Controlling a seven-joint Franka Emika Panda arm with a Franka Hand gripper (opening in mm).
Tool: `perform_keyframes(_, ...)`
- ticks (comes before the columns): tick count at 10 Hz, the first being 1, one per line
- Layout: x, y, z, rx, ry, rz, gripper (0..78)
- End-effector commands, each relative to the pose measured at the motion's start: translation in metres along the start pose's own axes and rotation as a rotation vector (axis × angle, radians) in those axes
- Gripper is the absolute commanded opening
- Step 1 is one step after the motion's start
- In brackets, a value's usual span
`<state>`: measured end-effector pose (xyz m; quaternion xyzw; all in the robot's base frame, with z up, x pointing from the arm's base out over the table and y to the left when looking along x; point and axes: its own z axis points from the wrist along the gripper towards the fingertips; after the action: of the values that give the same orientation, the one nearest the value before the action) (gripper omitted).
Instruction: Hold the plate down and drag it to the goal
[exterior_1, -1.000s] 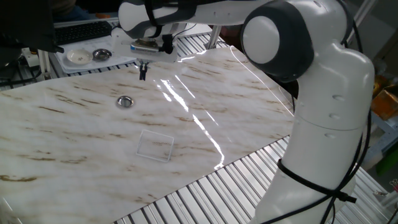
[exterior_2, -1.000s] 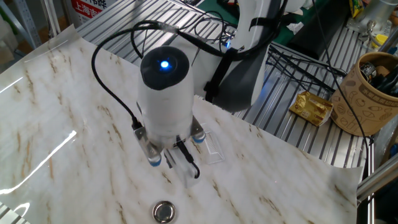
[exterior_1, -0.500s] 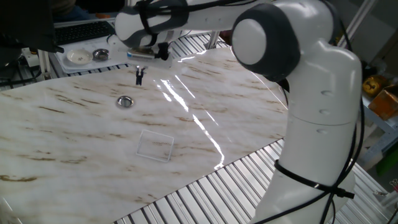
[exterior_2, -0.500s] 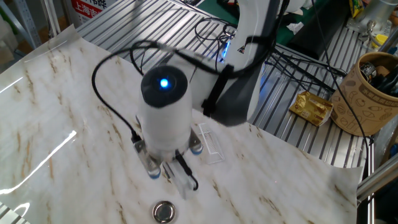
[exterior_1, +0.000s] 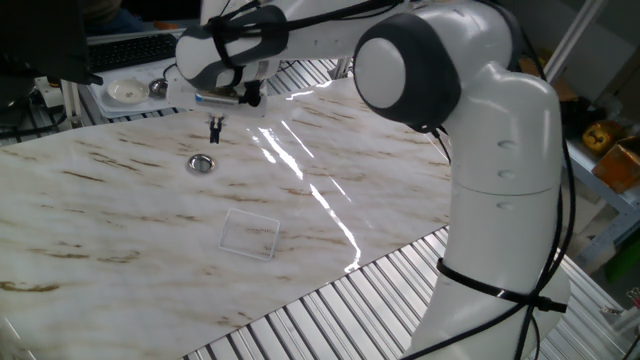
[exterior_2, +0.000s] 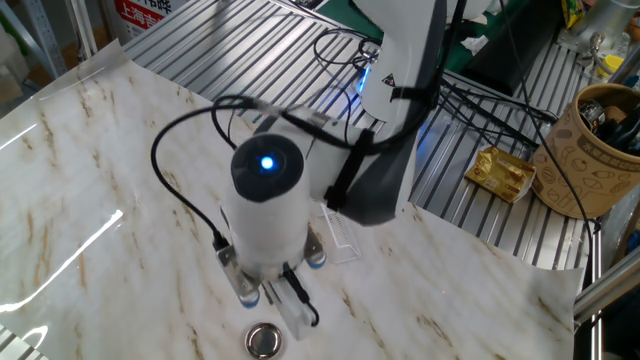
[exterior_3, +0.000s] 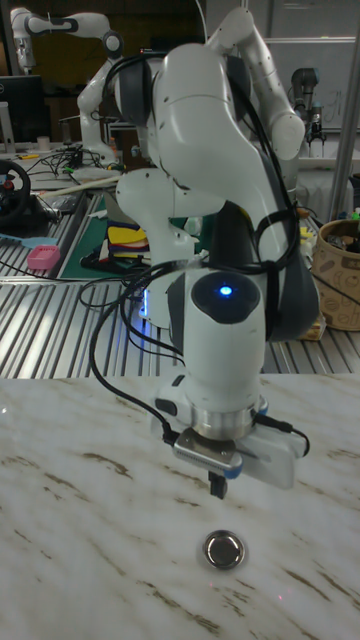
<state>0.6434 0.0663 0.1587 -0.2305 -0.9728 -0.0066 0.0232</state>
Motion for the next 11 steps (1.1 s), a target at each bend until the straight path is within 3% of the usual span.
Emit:
perform_keyframes(1,-0.0056,0.0098,0.0158,-0.018,-0.024,0.006,0.0)
perform_keyframes(4,-0.0078,0.0135,0.0255,-0.022,-0.032,0.009,0.0)
perform_keyframes(11,-0.0077,0.0135,0.0258,-0.004,-0.041,-0.004,0.0)
